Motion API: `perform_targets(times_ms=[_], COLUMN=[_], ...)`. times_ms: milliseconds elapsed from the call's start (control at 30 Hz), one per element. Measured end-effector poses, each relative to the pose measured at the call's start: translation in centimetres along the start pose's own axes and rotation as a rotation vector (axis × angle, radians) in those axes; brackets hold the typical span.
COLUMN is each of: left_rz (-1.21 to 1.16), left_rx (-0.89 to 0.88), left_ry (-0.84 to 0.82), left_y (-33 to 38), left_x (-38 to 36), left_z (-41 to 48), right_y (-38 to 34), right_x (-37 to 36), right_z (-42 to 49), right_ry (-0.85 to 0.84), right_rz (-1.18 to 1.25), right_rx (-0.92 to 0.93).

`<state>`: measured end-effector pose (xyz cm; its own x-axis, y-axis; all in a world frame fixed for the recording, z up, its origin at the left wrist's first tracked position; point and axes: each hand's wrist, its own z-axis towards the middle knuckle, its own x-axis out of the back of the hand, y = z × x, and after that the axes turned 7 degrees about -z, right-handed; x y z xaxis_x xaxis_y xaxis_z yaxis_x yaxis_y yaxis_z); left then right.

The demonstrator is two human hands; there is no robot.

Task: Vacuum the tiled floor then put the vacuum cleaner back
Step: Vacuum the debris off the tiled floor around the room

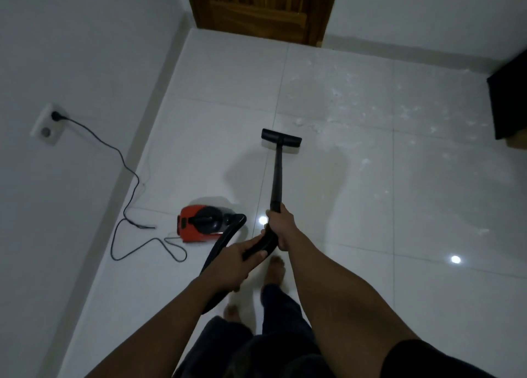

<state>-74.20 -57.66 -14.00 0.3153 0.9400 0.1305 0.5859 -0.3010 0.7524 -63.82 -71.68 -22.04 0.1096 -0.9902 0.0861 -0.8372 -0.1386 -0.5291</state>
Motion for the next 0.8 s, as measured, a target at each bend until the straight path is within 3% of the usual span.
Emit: perform_targets(times_ms=[433,800], left_rz=[0.042,0.137], left_rx=[0.049,0.091], left_ry=[-0.121,-0.154], left_y=[-16.1,-20.5], left_x=[-4.1,-5.5], left_z=[-17.3,-19.0], right_y=[23.0,28.2], right_x=[-6.9,-7.4], right_z=[-10.4,-11.7], right_ry=[0.071,0.102], right_rz=[0.000,-0.110], right_rx=[-0.065,-0.072])
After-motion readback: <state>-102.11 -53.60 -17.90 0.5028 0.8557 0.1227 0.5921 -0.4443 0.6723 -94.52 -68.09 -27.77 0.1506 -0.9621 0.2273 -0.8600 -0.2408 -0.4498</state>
